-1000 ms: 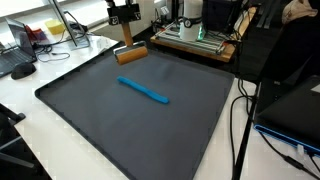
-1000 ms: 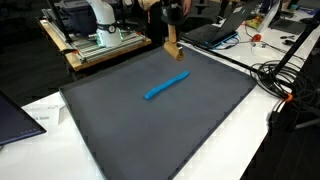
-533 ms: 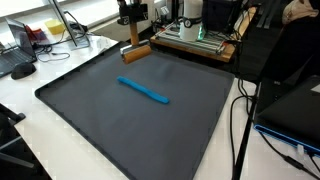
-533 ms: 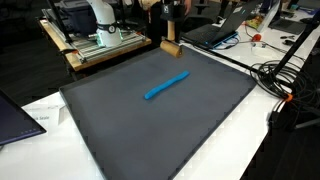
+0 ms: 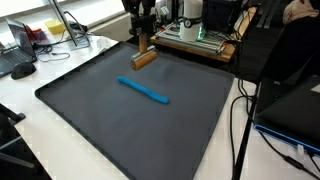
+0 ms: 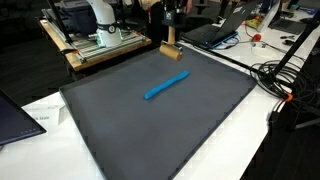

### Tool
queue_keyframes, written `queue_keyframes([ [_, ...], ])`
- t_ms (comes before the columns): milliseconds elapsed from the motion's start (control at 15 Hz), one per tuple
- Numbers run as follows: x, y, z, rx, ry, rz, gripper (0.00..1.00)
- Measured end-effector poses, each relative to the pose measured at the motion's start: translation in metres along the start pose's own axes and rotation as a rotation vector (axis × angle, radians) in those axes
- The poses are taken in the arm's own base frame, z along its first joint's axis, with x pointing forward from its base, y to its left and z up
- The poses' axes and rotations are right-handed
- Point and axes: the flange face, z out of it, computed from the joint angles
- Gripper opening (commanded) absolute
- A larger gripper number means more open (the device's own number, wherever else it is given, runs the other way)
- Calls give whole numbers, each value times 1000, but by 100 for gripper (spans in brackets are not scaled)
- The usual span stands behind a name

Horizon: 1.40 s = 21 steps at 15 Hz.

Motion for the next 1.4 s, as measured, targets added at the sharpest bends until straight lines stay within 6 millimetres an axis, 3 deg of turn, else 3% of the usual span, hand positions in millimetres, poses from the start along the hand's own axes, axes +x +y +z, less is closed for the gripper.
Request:
queue_keyframes([
  [733, 32, 7, 59, 78, -17, -42, 22],
  [1400, 38, 35, 84, 87, -55, -23, 22],
])
